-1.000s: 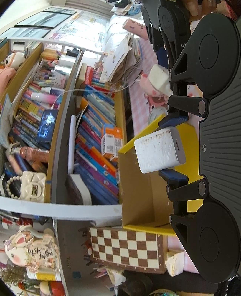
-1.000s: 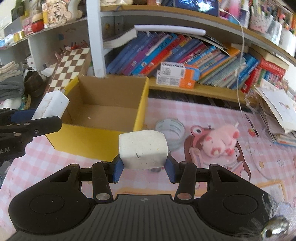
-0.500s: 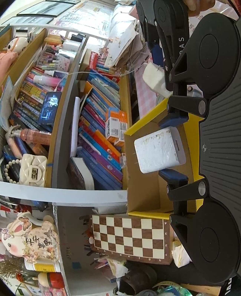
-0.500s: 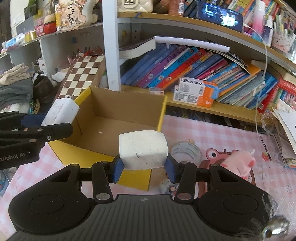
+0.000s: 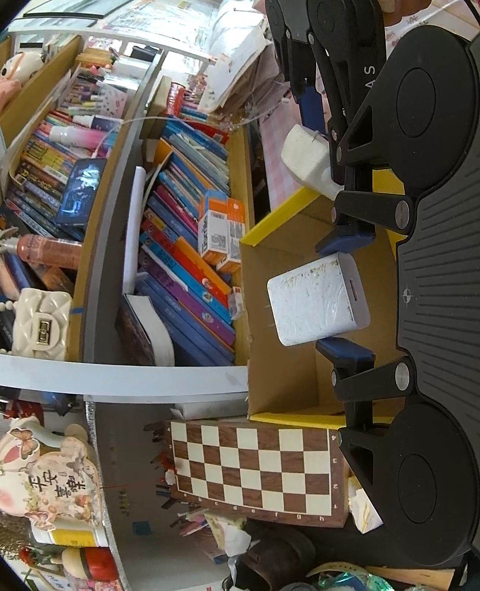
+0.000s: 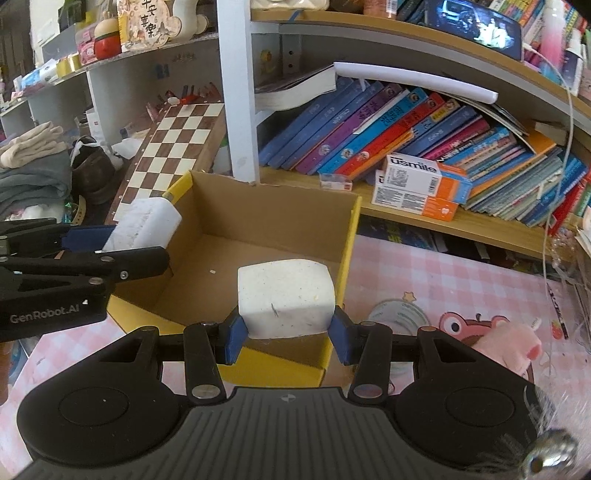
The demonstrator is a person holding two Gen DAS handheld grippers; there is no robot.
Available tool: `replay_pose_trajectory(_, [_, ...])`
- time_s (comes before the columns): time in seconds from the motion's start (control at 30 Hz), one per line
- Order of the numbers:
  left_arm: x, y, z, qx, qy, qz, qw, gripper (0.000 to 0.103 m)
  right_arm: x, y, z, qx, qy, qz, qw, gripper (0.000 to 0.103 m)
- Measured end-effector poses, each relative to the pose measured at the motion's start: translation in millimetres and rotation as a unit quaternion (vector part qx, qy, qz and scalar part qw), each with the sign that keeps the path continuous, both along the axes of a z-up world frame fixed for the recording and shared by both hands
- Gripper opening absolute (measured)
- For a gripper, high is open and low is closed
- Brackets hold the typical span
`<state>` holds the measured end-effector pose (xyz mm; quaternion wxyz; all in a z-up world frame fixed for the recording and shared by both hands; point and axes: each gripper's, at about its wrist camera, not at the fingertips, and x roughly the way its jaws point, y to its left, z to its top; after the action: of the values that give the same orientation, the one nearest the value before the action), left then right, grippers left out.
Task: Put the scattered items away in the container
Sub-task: 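Carry the charger in the left tool while the right tool carries the block over the box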
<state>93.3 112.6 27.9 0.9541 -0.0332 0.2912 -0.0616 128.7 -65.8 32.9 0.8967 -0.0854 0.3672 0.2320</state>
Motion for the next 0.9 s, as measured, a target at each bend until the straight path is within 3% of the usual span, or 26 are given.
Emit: replay_pose_trajectory(0.9, [63,12,-32,0.019,0.053,0.002,0.9984,0.047,48,35,-35,-0.01,0.044,0.057,0.997,0.045])
